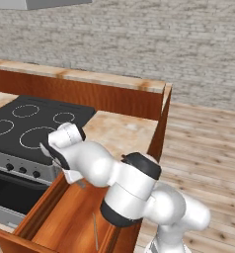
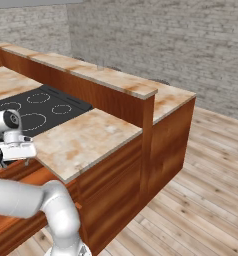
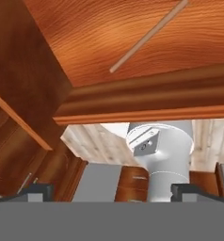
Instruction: Take a straw from the drawer in front and place it inside the glass cup on the dining counter.
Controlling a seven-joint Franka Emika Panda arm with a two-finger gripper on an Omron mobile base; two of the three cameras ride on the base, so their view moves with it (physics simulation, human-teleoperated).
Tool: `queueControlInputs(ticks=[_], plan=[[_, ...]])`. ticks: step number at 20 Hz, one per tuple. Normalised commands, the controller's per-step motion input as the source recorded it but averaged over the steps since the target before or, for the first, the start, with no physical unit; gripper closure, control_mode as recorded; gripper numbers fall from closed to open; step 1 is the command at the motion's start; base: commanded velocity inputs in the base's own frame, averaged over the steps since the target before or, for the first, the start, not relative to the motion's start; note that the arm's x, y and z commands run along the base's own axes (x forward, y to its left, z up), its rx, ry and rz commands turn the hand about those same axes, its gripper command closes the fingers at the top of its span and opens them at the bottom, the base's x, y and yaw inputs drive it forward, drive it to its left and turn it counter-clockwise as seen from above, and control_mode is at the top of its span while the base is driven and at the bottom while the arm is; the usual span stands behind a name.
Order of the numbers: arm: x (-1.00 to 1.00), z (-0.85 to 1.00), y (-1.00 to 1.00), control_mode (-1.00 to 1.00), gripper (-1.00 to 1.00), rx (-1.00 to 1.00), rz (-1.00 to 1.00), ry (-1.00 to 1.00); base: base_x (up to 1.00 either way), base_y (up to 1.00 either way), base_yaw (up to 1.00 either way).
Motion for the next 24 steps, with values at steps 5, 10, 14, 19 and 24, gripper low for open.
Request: queueControlInputs(ticks=[5, 10, 14, 19, 24], plan=[[0.04, -0.03, 0.0, -1.0, -1.0, 0.1, -0.09, -0.1, 0.0, 0.0, 0.0], [0.0, -0.14, 0.0, -1.0, -1.0, 0.04, -0.03, -0.14, 0.0, 0.0, 0.0], [-0.05, -0.31, 0.03, -1.0, -1.0, -0.01, 0.0, -0.18, 0.0, 0.0, 0.0], [-0.21, -0.15, 0.02, -1.0, -1.0, 0.01, 0.0, -0.37, 0.0, 0.0, 0.0], [0.0, 0.0, -0.02, -1.0, -1.0, 0.08, -0.01, -0.35, 0.0, 0.0, 0.0]])
